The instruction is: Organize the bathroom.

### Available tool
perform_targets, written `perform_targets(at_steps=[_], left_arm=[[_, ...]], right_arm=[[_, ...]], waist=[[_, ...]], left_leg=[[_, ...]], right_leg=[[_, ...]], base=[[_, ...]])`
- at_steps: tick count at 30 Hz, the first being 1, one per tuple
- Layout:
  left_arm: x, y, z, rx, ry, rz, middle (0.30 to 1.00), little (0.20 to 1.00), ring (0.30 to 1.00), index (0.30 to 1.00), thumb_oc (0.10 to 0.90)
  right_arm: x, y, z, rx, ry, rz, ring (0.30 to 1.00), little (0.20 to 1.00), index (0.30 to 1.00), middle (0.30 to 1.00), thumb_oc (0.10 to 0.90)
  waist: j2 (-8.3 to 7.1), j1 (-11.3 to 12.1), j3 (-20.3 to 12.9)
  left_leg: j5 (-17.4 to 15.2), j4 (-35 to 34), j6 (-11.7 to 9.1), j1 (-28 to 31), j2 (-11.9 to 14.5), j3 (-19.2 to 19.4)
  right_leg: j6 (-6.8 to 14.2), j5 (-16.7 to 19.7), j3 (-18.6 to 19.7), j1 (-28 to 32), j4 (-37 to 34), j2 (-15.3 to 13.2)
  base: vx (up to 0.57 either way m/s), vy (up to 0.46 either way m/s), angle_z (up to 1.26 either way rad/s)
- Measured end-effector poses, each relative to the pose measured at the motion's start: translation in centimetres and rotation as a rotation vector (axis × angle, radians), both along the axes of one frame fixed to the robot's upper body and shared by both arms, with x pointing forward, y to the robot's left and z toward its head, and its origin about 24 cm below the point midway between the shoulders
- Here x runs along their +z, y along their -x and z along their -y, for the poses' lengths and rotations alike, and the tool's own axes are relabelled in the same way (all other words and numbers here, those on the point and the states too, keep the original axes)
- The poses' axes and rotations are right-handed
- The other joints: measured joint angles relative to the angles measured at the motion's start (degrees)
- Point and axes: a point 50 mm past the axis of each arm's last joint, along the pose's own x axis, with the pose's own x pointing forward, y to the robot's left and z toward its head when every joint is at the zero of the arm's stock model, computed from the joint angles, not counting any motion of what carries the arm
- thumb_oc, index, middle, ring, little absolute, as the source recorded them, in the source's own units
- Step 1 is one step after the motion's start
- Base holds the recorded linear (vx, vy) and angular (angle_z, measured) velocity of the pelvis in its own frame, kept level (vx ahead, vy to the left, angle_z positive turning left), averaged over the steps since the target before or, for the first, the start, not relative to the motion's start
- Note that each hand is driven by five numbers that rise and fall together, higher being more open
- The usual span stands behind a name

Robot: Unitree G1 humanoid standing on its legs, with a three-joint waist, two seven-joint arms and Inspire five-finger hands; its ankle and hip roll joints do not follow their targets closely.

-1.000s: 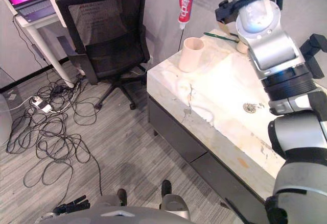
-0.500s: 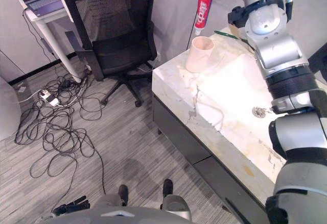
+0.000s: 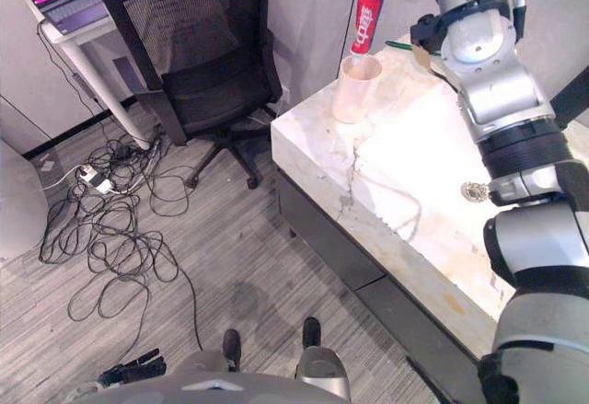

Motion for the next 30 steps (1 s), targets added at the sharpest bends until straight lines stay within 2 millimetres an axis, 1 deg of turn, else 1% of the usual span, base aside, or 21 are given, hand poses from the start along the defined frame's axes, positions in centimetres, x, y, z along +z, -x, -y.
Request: perform_targets(at_steps=[1, 4, 8, 12, 13, 16, 17, 18, 19, 20, 21, 22, 23, 26, 30], left_arm=[[0.0, 0.0, 0.0, 0.0, 0.0, 0.0, 0.636, 0.636, 0.636, 0.636, 0.624], [0.0, -0.1, 0.1, -0.001, 0.002, 0.003, 0.636, 0.636, 0.636, 0.636, 0.624], [0.0, 0.0, 0.1, 0.0, 0.004, 0.002, 0.634, 0.634, 0.634, 0.634, 0.623], [0.0, -0.6, 0.2, -0.005, 0.007, 0.016, 0.634, 0.634, 0.634, 0.634, 0.623], [0.0, -0.8, 0.3, -0.006, 0.012, 0.019, 0.636, 0.636, 0.636, 0.636, 0.624], [0.0, -1.0, 0.3, -0.007, 0.015, 0.023, 0.629, 0.629, 0.629, 0.629, 0.62], [0.0, -1.0, 0.4, -0.007, 0.017, 0.025, 0.636, 0.636, 0.636, 0.636, 0.624], [0.0, -1.1, 0.4, -0.008, 0.019, 0.029, 0.636, 0.636, 0.636, 0.636, 0.624], [0.0, -1.1, 0.5, -0.01, 0.021, 0.034, 0.648, 0.648, 0.648, 0.648, 0.632], [0.0, -1.2, 0.5, -0.011, 0.022, 0.038, 0.669, 0.669, 0.669, 0.669, 0.646], [0.0, -1.3, 0.5, -0.012, 0.023, 0.04, 0.665, 0.665, 0.665, 0.665, 0.643], [0.0, -1.3, 0.5, -0.013, 0.025, 0.043, 0.636, 0.636, 0.636, 0.636, 0.624], [0.0, -1.3, 0.5, -0.013, 0.026, 0.043, 0.627, 0.627, 0.627, 0.627, 0.618], [0.0, -1.3, 0.6, -0.014, 0.03, 0.044, 0.627, 0.627, 0.627, 0.627, 0.618], [-0.1, -1.1, 0.5, -0.01, 0.03, 0.034, 0.636, 0.636, 0.636, 0.636, 0.624]], right_arm=[[0.0, 0.0, 0.0, 0.0, 0.0, 0.0, 0.3, 0.3, 0.3, 0.3, 0.4], [0.0, 0.0, 0.0, -0.002, 0.0, -0.003, 0.3, 0.3, 0.3, 0.3, 0.4], [-0.1, -0.1, 0.1, -0.009, -0.002, -0.011, 0.3, 0.3, 0.3, 0.3, 0.4], [-0.2, -0.2, 0.1, -0.01, -0.006, -0.026, 0.3, 0.3, 0.3, 0.3, 0.4], [-0.7, -0.4, 0.0, -0.005, -0.004, -0.051, 0.3, 0.3, 0.3, 0.3, 0.4], [-1.4, -0.6, -0.1, -0.004, -0.008, -0.08, 0.3, 0.3, 0.3, 0.3, 0.4], [-1.9, -0.8, -0.3, 0.0, -0.018, -0.1, 0.3, 0.3, 0.3, 0.3, 0.4], [-2.3, -0.9, -0.3, 0.003, -0.033, -0.108, 0.373, 0.373, 0.373, 0.373, 0.449], [-2.5, -1.0, -0.3, 0.004, -0.037, -0.118, 0.596, 0.596, 0.596, 0.596, 0.598], [-2.9, -1.1, -0.3, 0.009, -0.035, -0.135, 0.9, 0.9, 0.9, 0.9, 0.8], [-3.2, -1.1, -0.3, 0.012, -0.032, -0.148, 0.9, 0.9, 0.9, 0.9, 0.8], [-3.5, -1.2, -0.2, 0.023, -0.041, -0.169, 0.9, 0.9, 0.9, 0.9, 0.8], [-3.8, -1.3, -0.3, 0.036, -0.051, -0.191, 0.9, 0.9, 0.9, 0.9, 0.8], [-5.1, -1.7, -0.4, 0.063, -0.038, -0.293, 0.9, 0.9, 0.9, 0.9, 0.8], [-5.4, -1.7, -0.5, 0.081, -0.026, -0.324, 0.9, 0.9, 0.9, 0.9, 0.8]], waist=[[0.0, 0.0, 0.0], [1.1, -0.27, 1.04], [1.23, -0.68, 1.14], [1.59, -0.86, 1.59], [1.93, -0.81, 1.83], [2.09, -0.8, 1.92], [2.09, -0.82, 1.92], [2.09, -0.87, 1.92], [2.1, -0.87, 1.92], [2.1, -0.9, 1.92], [2.1, -0.89, 1.93], [2.1, -0.87, 1.93], [2.04, -0.92, 1.96], [1.93, -1.09, 2.03], [1.21, -1.52, 2.46]], left_leg=[[0.0, 0.0, 0.0, 0.0, 0.0, 0.0], [0.08, -0.83, -0.06, 0.56, 0.12, 0.69], [0.24, -0.93, -0.08, 0.54, 0.14, 0.79], [0.25, -0.93, -0.09, 0.45, 0.07, 0.8], [0.25, -0.95, -0.09, 0.48, 0.08, 0.8], [0.28, -0.96, -0.14, 0.49, 0.14, 0.8], [0.29, -0.95, -0.16, 0.51, 0.16, 0.8], [0.3, -0.95, -0.17, 0.53, 0.16, 0.79], [0.31, -0.95, -0.19, 0.52, 0.15, 0.79], [0.32, -0.95, -0.2, 0.53, 0.16, 0.78], [0.32, -0.95, -0.21, 0.54, 0.18, 0.78], [0.33, -0.95, -0.21, 0.54, 0.19, 0.76], [0.33, -0.95, -0.22, 0.54, 0.2, 0.76], [0.35, -0.97, -0.24, 0.53, 0.25, 0.76], [0.36, -0.94, -0.27, 0.67, 0.31, 0.75]], right_leg=[[0.0, 0.0, 0.0, 0.0, 0.0, 0.0], [0.01, -0.01, 0.56, -0.07, 0.0, 0.15], [-0.01, 0.01, 0.67, -0.31, 0.0, 0.21], [-0.01, 0.0, 0.7, -0.48, 0.0, 0.16], [-0.01, 0.01, 0.7, -0.45, 0.0, 0.14], [-0.01, 0.01, 0.69, -0.44, 0.0, 0.22], [-0.01, 0.01, 0.7, -0.43, 0.0, 0.23], [-0.01, 0.01, 0.7, -0.39, 0.0, 0.25], [-0.01, 0.01, 0.71, -0.4, 0.0, 0.25], [-0.01, 0.01, 0.7, -0.39, 0.0, 0.25], [-0.01, 0.01, 0.7, -0.37, 0.0, 0.26], [-0.01, 0.0, 0.69, -0.35, 0.0, 0.28], [-0.01, 0.0, 0.7, -0.35, 0.0, 0.29], [-0.01, 0.0, 0.7, -0.35, 0.0, 0.33], [-0.04, 0.03, 0.7, -0.22, 0.01, 0.39]], base=[[-0.01, 0.022, -0.04], [0.01, 0.02, -0.08], [0.0, 0.015, -0.01], [-0.01, 0.024, 0.0], [0.0, 0.0, 0.0], [0.0, 0.0, 0.0], [0.0, 0.0, 0.0], [0.0, 0.0, 0.0], [0.0, 0.0, 0.0], [0.0, 0.0, 0.0], [0.0, 0.0, 0.0], [0.0, 0.0, 0.0], [0.0, 0.0, 0.0], [0.0, 0.0, 0.0], [0.0, 0.0, 0.0]])
